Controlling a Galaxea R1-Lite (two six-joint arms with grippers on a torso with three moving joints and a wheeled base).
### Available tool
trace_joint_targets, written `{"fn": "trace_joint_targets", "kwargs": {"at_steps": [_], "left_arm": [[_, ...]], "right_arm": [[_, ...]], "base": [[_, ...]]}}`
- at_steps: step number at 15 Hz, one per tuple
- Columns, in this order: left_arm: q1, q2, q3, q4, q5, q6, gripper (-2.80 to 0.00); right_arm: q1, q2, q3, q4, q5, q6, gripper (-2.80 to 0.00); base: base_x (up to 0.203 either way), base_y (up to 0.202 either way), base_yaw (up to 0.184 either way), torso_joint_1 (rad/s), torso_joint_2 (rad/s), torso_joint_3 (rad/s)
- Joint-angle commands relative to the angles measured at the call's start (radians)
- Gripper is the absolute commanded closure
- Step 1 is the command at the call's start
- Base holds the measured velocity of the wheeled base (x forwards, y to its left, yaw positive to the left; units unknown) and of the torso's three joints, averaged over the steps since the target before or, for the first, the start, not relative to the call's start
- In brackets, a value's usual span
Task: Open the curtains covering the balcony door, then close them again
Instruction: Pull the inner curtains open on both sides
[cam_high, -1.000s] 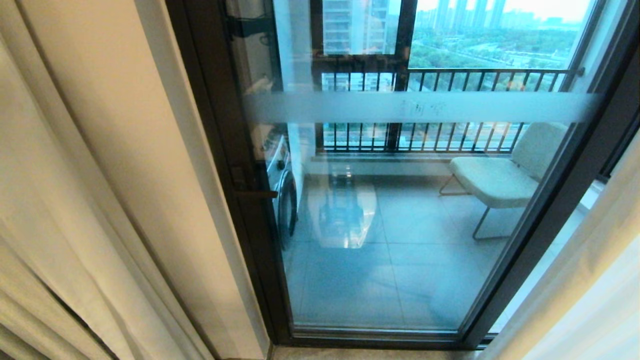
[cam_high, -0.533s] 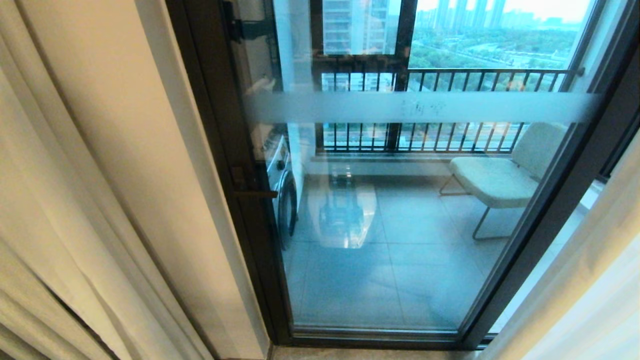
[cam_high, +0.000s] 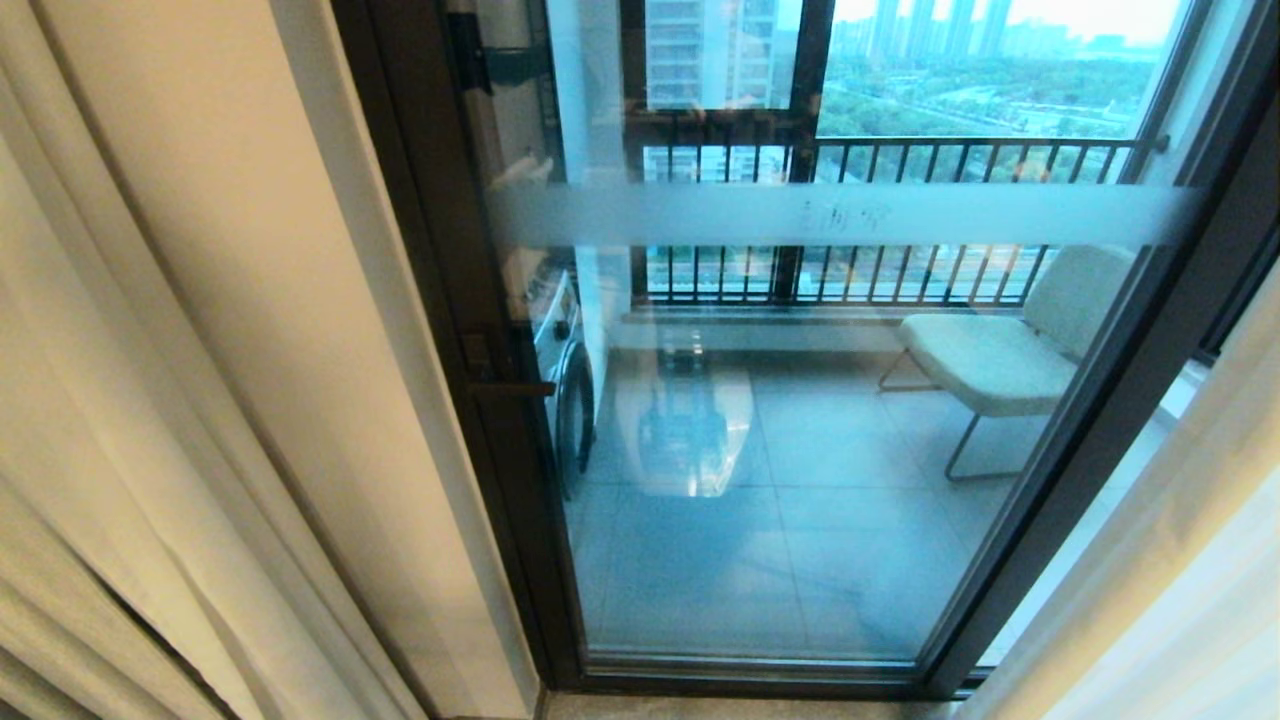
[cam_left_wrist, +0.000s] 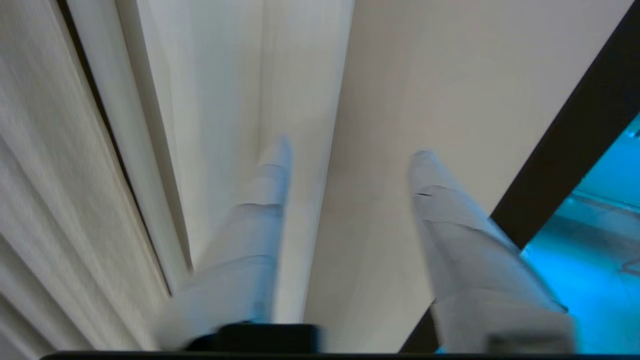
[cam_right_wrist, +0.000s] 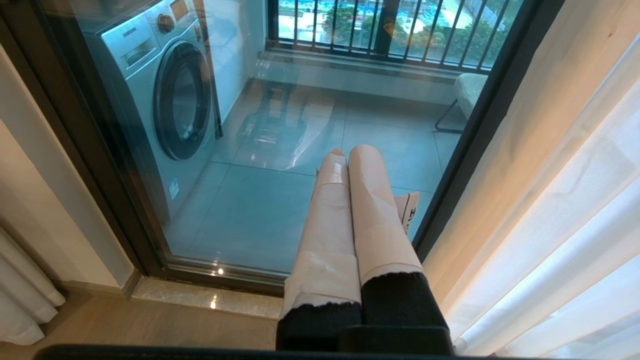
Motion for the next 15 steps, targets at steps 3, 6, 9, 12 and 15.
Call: {"fn": "trace_joint_targets", "kwargs": {"at_steps": [3, 6, 9, 12, 15], "left_arm": [[-0.024, -0.055, 0.091, -0.006, -0.009, 0.001, 0.00], [-0.079, -0.071, 0.150, -0.021, -0.009, 0.005, 0.00], [-0.132, -0.077, 0.210, -0.078, -0.010, 0.006, 0.00], [-0.207, -0.117, 0.313, -0.113, -0.011, 0.023, 0.00], [-0.362, -0.205, 0.416, -0.076, 0.004, 0.038, 0.00]], "right_arm": [[0.000, 0.000, 0.000, 0.000, 0.000, -0.001, 0.00], [0.000, 0.000, 0.000, 0.000, 0.000, -0.001, 0.00], [0.000, 0.000, 0.000, 0.000, 0.000, -0.001, 0.00], [0.000, 0.000, 0.000, 0.000, 0.001, -0.001, 0.00], [0.000, 0.000, 0.000, 0.000, 0.001, -0.001, 0.00]], "base": [[0.000, 0.000, 0.000, 0.000, 0.00, 0.000], [0.000, 0.000, 0.000, 0.000, 0.00, 0.000], [0.000, 0.000, 0.000, 0.000, 0.00, 0.000], [0.000, 0.000, 0.000, 0.000, 0.00, 0.000], [0.000, 0.000, 0.000, 0.000, 0.00, 0.000]]}}
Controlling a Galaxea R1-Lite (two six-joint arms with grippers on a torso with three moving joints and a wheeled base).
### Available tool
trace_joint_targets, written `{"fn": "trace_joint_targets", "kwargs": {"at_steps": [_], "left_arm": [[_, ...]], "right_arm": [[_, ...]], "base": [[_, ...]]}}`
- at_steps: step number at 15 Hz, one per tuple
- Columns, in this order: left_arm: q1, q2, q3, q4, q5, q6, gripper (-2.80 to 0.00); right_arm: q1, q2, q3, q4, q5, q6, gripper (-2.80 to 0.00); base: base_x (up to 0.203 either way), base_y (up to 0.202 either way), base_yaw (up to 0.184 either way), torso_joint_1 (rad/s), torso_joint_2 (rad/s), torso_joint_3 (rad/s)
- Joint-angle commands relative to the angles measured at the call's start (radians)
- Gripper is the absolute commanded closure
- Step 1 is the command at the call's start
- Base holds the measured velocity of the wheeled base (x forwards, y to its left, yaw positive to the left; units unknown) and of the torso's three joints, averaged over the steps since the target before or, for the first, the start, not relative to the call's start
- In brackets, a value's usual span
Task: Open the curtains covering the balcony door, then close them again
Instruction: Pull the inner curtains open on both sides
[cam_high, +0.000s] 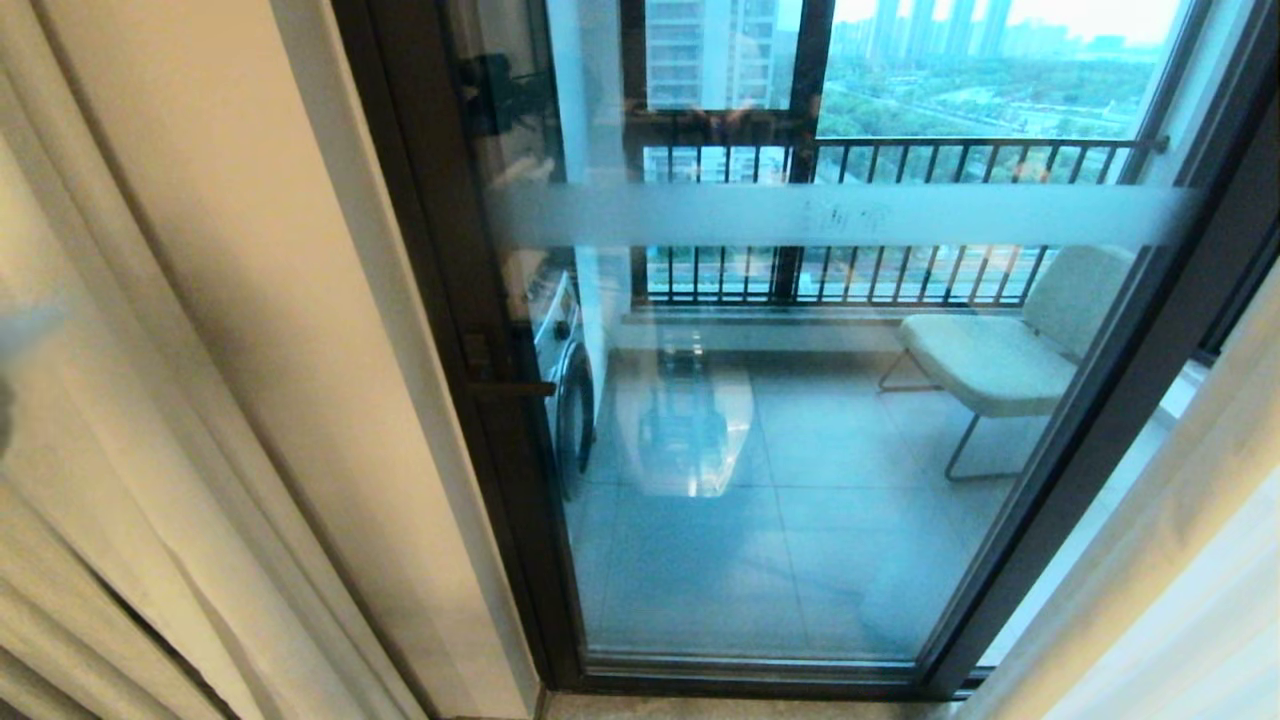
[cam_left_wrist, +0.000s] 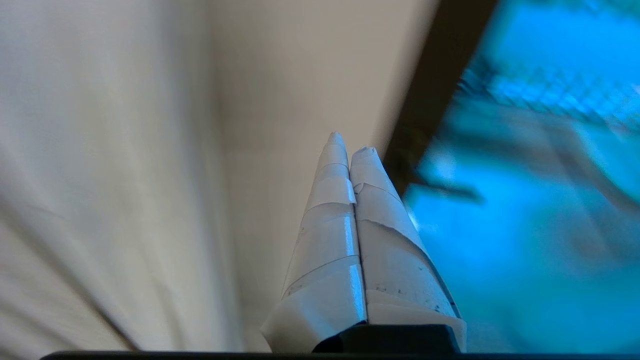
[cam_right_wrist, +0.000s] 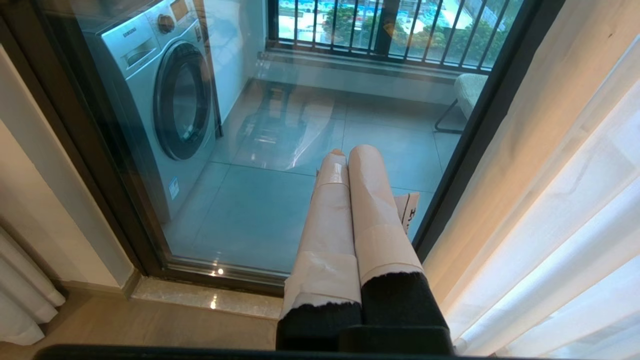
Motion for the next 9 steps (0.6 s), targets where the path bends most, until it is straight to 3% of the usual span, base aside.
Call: {"fn": "trace_joint_targets", "kwargs": {"at_steps": [1, 4, 7, 9], "left_arm": [[-0.132, -0.108, 0.087, 0.053, 0.009, 0.002, 0.00], [-0.331, -0.257, 0.216, 0.169, 0.095, 0.006, 0.00], [-0.425, -0.416, 0.412, 0.188, 0.192, 0.009, 0.00], [-0.443, -0.546, 0.518, 0.188, 0.209, 0.009, 0.00]], "right_arm": [[0.000, 0.000, 0.000, 0.000, 0.000, -0.001, 0.00], [0.000, 0.000, 0.000, 0.000, 0.002, -0.001, 0.00], [0.000, 0.000, 0.000, 0.000, 0.000, -0.001, 0.00], [0.000, 0.000, 0.000, 0.000, 0.000, -0.001, 0.00]], "base": [[0.000, 0.000, 0.000, 0.000, 0.00, 0.000], [0.000, 0.000, 0.000, 0.000, 0.00, 0.000], [0.000, 0.000, 0.000, 0.000, 0.00, 0.000], [0.000, 0.000, 0.000, 0.000, 0.00, 0.000]]}}
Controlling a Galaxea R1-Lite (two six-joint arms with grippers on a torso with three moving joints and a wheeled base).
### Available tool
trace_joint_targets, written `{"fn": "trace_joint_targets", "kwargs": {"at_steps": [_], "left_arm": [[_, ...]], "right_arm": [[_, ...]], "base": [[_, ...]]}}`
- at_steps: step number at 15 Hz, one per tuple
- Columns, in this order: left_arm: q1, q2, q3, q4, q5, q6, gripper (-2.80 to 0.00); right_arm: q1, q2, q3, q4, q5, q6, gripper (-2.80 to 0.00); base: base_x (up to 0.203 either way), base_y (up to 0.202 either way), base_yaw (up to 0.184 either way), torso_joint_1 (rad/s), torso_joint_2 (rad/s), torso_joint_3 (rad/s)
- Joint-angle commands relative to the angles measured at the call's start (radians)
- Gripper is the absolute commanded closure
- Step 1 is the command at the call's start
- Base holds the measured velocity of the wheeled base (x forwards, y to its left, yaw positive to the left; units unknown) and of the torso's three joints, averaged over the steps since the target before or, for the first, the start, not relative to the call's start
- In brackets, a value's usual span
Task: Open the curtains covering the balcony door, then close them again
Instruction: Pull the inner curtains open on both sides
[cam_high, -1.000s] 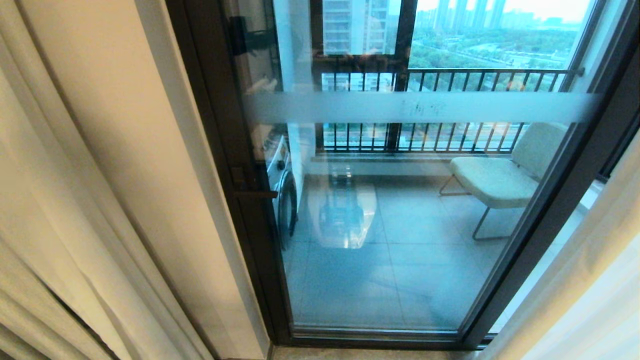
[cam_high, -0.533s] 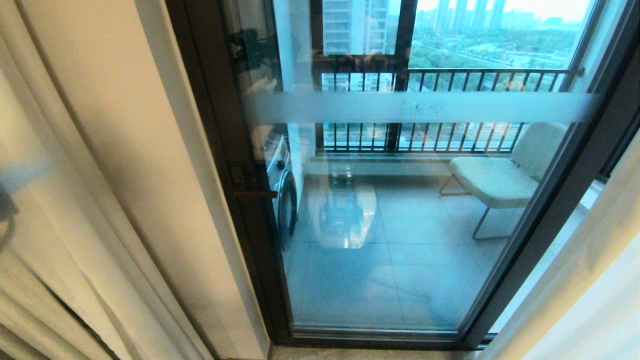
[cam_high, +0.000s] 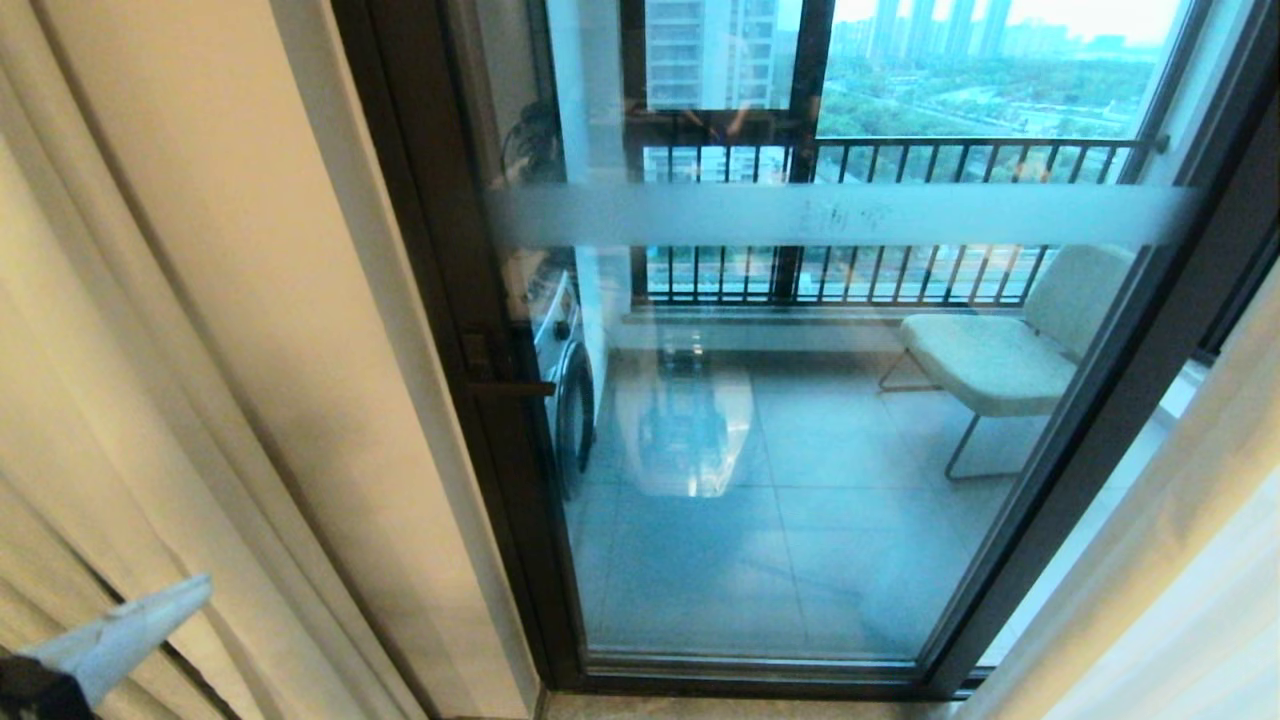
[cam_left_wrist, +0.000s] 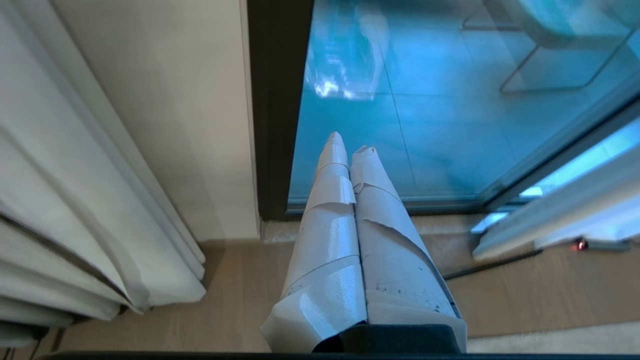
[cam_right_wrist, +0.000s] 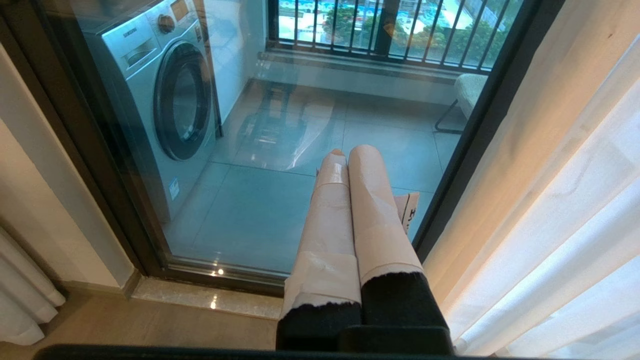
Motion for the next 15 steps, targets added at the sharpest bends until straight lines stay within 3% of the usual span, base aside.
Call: {"fn": "trace_joint_targets", "kwargs": {"at_steps": [1, 4, 5, 7, 10, 15], "left_arm": [[-0.021, -0.212, 0.135, -0.002, 0.007, -0.001, 0.00], [-0.005, -0.397, 0.243, 0.001, 0.028, 0.010, 0.00], [0.012, -0.436, 0.262, 0.002, 0.071, 0.015, 0.00], [0.039, -0.499, 0.276, 0.028, 0.125, 0.019, 0.00], [0.038, -0.515, 0.277, 0.035, 0.137, 0.036, 0.00], [0.018, -0.697, 0.275, 0.088, 0.179, 0.048, 0.00]], "right_arm": [[0.000, 0.000, 0.000, 0.000, 0.001, -0.001, 0.00], [0.000, 0.000, 0.000, 0.000, 0.000, -0.001, 0.00], [0.000, 0.000, 0.000, 0.000, 0.000, -0.001, 0.00], [0.000, 0.000, 0.000, 0.000, 0.002, -0.001, 0.00], [0.000, 0.000, 0.000, 0.000, 0.000, -0.001, 0.00], [0.000, 0.000, 0.000, 0.000, 0.001, -0.001, 0.00]], "base": [[0.000, 0.000, 0.000, 0.000, 0.00, 0.000], [0.000, 0.000, 0.000, 0.000, 0.00, 0.000], [0.000, 0.000, 0.000, 0.000, 0.00, 0.000], [0.000, 0.000, 0.000, 0.000, 0.00, 0.000], [0.000, 0.000, 0.000, 0.000, 0.00, 0.000], [0.000, 0.000, 0.000, 0.000, 0.00, 0.000]]}}
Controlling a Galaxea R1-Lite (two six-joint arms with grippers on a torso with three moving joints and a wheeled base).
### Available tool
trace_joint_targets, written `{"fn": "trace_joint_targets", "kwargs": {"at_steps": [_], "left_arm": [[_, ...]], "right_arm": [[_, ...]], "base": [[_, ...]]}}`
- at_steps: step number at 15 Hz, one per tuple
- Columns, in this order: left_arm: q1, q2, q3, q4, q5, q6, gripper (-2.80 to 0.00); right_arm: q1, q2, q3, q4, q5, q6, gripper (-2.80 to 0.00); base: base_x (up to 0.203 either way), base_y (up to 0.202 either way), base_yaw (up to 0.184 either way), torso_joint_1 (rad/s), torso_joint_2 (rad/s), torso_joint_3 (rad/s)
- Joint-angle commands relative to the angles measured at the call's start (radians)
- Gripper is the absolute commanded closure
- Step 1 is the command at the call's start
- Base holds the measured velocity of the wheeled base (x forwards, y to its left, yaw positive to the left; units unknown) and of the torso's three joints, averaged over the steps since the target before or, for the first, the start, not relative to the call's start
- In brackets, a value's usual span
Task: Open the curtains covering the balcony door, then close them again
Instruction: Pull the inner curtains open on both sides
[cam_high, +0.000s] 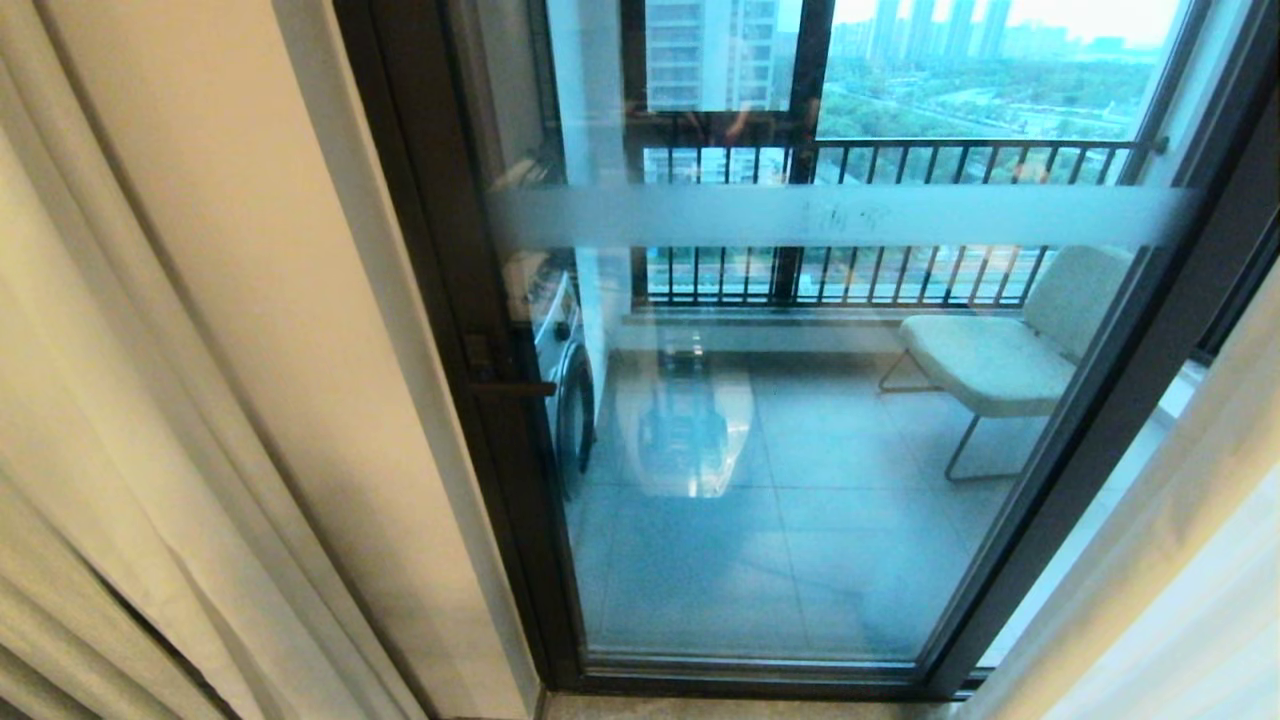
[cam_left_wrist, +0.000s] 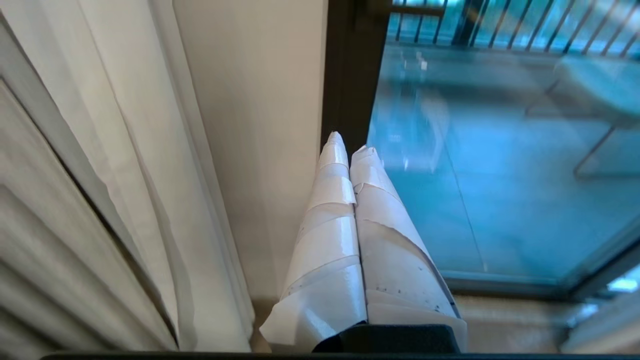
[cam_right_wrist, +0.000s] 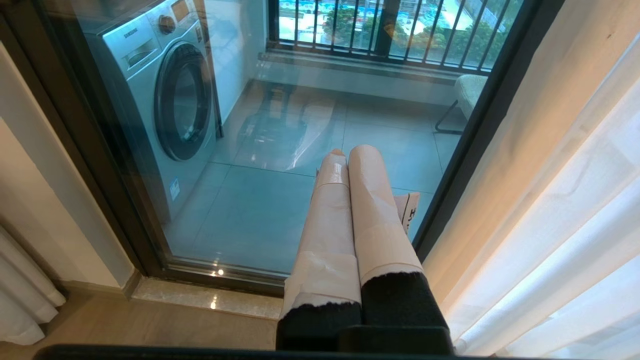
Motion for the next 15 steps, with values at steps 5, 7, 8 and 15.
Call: {"fn": "trace_joint_targets", "kwargs": {"at_steps": [5, 7, 8, 15], "left_arm": [[-0.001, -0.093, 0.000, 0.007, -0.011, 0.079, 0.00], [-0.001, -0.093, 0.000, 0.006, -0.011, 0.074, 0.00], [-0.002, -0.093, 0.000, 0.006, -0.010, 0.074, 0.00], [-0.002, -0.093, 0.000, 0.009, -0.011, 0.082, 0.00]], "right_arm": [[0.000, 0.000, 0.000, 0.000, 0.000, -0.001, 0.00], [0.000, 0.000, 0.000, 0.000, 0.000, -0.001, 0.00], [0.000, 0.000, 0.000, 0.000, 0.001, -0.001, 0.00], [0.000, 0.000, 0.000, 0.000, 0.001, -0.001, 0.00]], "base": [[0.000, 0.000, 0.000, 0.000, 0.00, 0.000], [0.000, 0.000, 0.000, 0.000, 0.00, 0.000], [0.000, 0.000, 0.000, 0.000, 0.00, 0.000], [0.000, 0.000, 0.000, 0.000, 0.00, 0.000]]}}
